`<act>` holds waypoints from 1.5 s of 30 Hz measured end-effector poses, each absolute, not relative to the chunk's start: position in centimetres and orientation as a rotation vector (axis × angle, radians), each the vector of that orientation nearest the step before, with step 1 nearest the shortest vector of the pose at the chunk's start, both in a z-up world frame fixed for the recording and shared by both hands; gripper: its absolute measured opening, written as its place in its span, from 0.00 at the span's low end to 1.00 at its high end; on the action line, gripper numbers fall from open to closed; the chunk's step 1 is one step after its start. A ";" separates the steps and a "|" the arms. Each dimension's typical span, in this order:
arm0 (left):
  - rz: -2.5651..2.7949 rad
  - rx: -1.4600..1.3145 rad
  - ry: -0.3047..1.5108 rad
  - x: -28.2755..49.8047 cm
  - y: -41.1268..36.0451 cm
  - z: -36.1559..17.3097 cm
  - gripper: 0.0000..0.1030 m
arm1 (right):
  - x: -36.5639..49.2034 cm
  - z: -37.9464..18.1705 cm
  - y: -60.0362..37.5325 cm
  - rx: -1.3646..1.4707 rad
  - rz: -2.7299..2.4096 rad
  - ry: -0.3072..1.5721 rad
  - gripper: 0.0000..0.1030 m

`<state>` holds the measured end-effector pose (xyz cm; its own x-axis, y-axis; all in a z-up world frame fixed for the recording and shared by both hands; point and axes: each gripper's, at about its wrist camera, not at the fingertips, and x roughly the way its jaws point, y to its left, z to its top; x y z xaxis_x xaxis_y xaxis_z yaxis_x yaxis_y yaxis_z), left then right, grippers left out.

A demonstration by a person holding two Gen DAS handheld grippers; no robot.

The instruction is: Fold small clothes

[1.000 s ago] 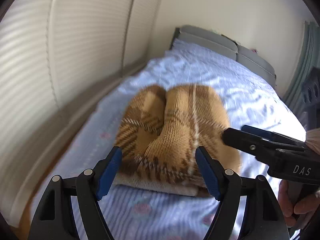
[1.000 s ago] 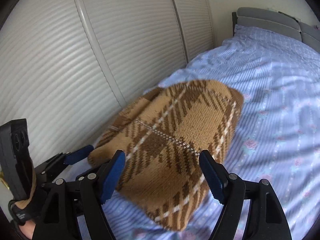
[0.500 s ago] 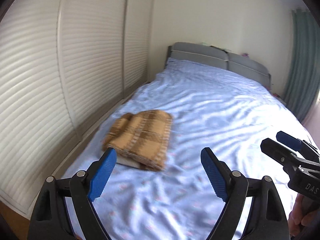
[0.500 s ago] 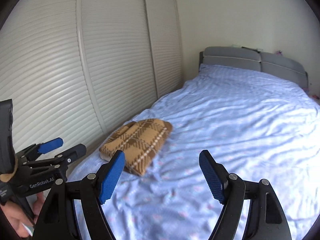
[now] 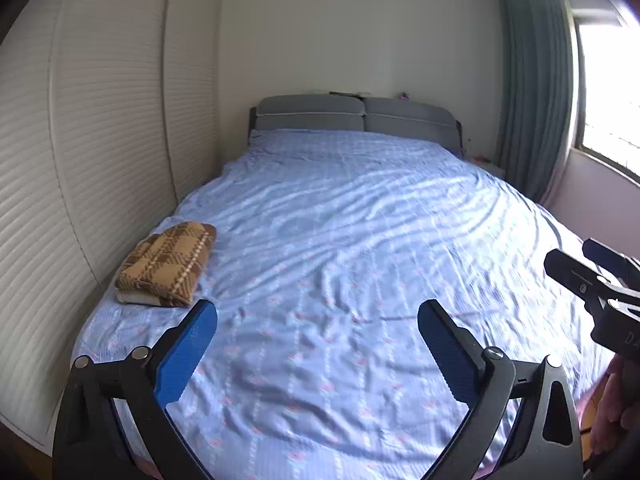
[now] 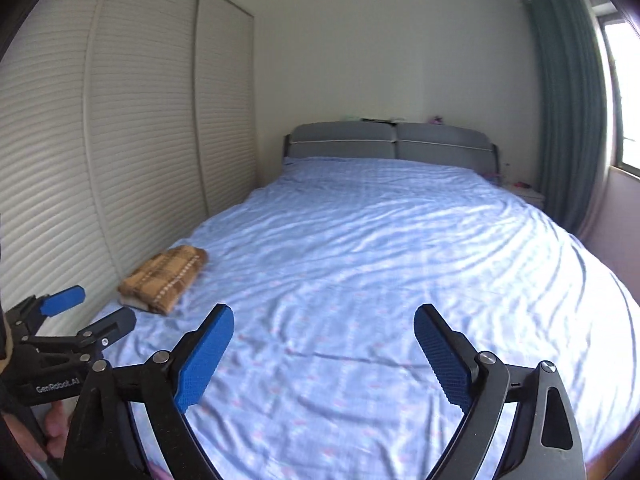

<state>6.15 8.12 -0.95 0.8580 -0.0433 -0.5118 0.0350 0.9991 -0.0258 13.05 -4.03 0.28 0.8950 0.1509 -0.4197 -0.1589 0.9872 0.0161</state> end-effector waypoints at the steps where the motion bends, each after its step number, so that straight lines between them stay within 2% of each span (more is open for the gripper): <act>1: -0.053 -0.007 0.539 5.6 6.9 -0.9 1.00 | 12.4 0.2 -5.0 -0.016 0.144 0.436 0.90; 9: -0.051 0.021 0.531 1.8 1.9 -1.6 1.00 | 7.5 -0.9 -11.9 0.023 0.044 0.421 0.93; 22: 0.002 -0.034 0.552 -4.1 1.8 -5.5 1.00 | 1.6 -3.7 -14.4 -0.003 -0.017 0.420 0.94; 45: -0.011 -0.012 0.543 -4.8 1.6 -6.0 1.00 | 0.5 -5.0 -14.6 0.003 -0.007 0.459 0.94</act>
<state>-4.78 1.62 -5.99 0.8559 -0.0140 -0.5170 0.0076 0.9999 -0.0145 0.54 -14.61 -4.97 0.8965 -0.0060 -0.4431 0.0073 1.0000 0.0011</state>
